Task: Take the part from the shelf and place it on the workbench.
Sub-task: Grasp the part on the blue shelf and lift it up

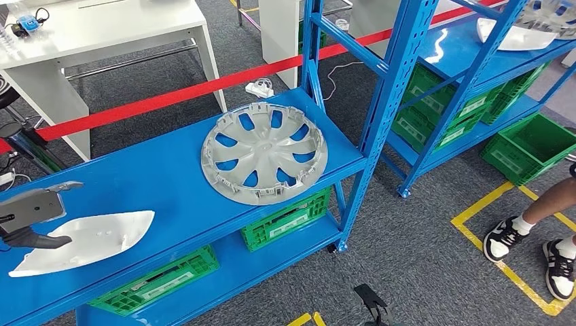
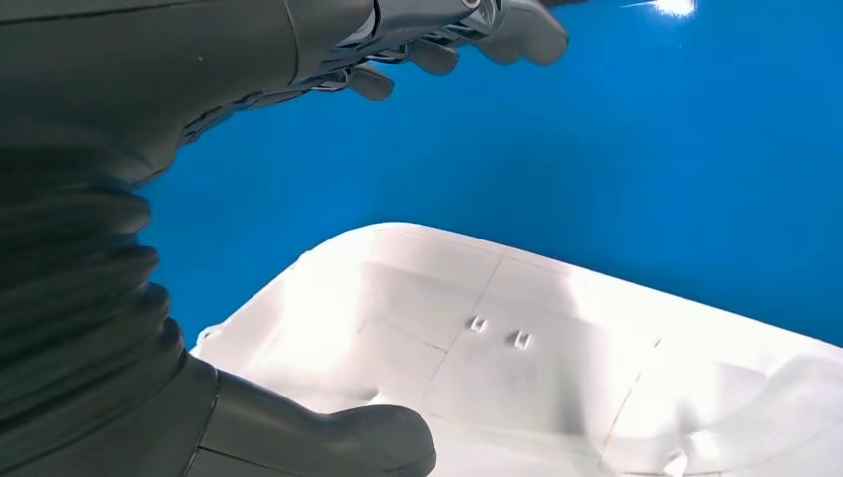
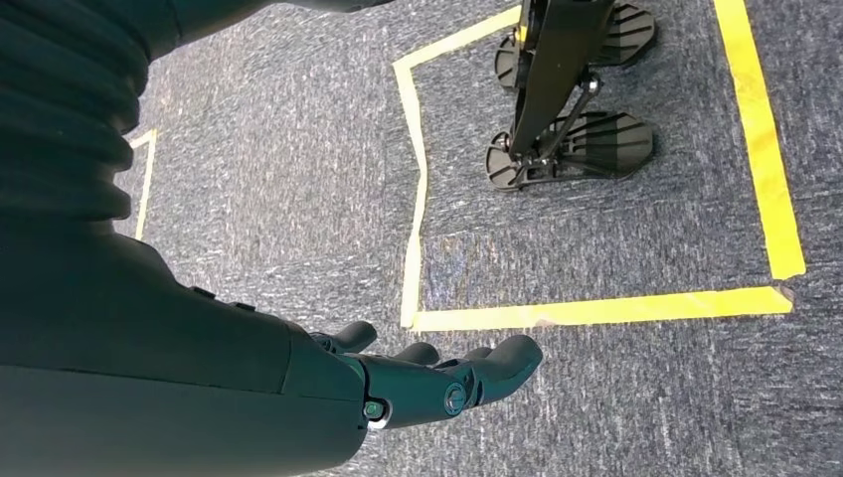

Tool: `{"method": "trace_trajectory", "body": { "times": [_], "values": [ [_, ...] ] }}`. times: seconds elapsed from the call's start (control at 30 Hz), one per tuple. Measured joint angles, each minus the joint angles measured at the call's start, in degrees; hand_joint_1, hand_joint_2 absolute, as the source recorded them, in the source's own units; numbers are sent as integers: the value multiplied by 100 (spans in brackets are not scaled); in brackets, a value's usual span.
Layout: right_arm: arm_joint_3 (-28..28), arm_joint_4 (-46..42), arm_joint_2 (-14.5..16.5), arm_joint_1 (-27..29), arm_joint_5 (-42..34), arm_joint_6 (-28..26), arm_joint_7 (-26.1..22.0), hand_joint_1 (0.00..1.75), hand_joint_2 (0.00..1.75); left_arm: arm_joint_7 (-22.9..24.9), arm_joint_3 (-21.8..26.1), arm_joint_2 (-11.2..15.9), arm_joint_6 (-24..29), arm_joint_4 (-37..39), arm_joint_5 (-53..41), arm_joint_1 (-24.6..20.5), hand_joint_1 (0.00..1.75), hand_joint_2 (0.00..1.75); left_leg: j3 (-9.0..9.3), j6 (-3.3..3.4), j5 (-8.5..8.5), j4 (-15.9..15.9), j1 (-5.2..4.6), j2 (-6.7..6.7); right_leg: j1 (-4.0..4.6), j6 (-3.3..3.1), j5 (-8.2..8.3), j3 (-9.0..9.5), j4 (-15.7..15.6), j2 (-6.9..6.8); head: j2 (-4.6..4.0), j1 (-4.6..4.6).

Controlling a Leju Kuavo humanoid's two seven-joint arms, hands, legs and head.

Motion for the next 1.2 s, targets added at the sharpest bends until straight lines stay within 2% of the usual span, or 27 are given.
{"method": "trace_trajectory", "body": {
  "times": [0.17,0.63,0.8,1.03,1.2],
  "values": [
    [0,0,-1,-3,103,0,1,0,175,-96,-39,127,202,-82,192,146,0,175,3,1,-1,0,0,4,0,0,0,1,0,5,0,0],
    [0,0,3,-7,190,0,34,0,175,-217,-266,349,275,-243,583,416,0,175,4,3,-3,0,0,1,0,1,0,8,-2,2,0,1],
    [14,-1,7,17,404,0,-14,0,175,-212,-382,763,429,-543,1079,821,0,175,9,1,-7,-3,1,11,2,-1,-3,7,-2,13,0,1],
    [128,-3,6,1,720,0,-94,0,175,101,-345,1655,676,-1498,1711,1993,0,175,26,-14,-19,-9,3,24,5,-14,-19,11,-2,36,0,1],
    [174,-5,6,-7,763,0,-96,0,175,182,-241,1994,697,-1939,1789,2452,0,175,24,-8,-23,-9,4,15,6,-11,-25,19,-4,19,0,2]
  ]
}}
